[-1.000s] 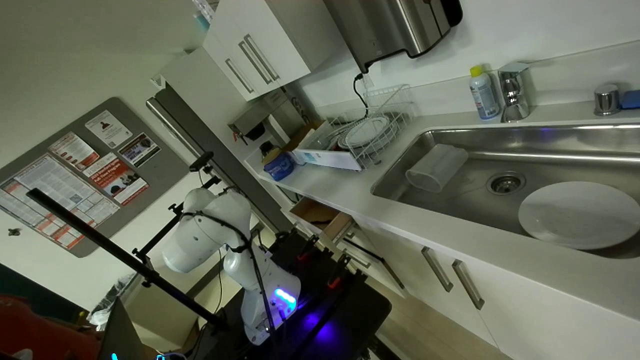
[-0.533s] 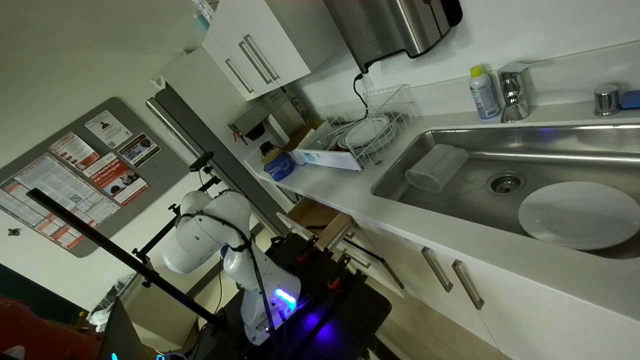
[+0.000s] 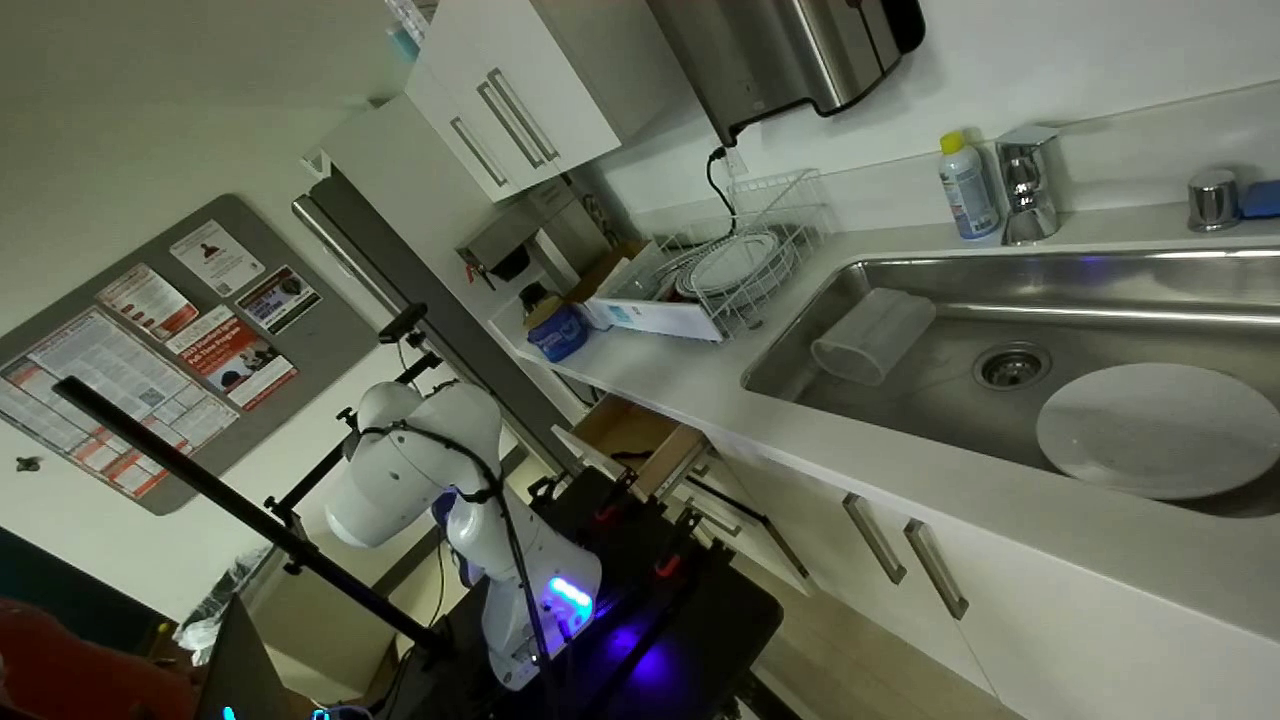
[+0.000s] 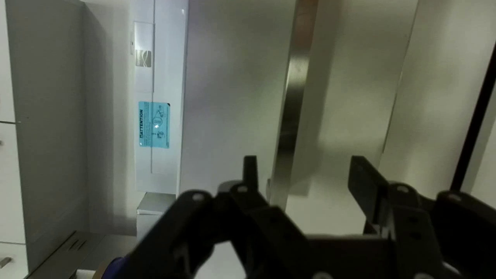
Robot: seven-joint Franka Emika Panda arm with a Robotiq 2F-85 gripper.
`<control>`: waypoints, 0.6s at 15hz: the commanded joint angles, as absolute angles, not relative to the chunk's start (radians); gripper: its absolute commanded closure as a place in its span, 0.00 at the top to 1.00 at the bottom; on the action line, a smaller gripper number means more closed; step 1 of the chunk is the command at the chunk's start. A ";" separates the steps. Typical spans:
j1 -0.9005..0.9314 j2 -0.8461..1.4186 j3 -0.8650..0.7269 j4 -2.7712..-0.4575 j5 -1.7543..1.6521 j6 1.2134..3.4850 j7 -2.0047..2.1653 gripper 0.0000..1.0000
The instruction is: Open the top left kitchen drawer, remove the object, put it in the plate holder and close the drawer
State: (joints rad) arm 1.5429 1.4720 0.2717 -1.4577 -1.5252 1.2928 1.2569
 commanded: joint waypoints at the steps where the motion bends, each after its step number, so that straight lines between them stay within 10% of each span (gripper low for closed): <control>1: 1.526 1.351 0.311 -1.584 -1.548 1.377 1.247 0.95; 9: 1.430 1.053 0.384 -1.853 -1.490 1.447 1.192 1.00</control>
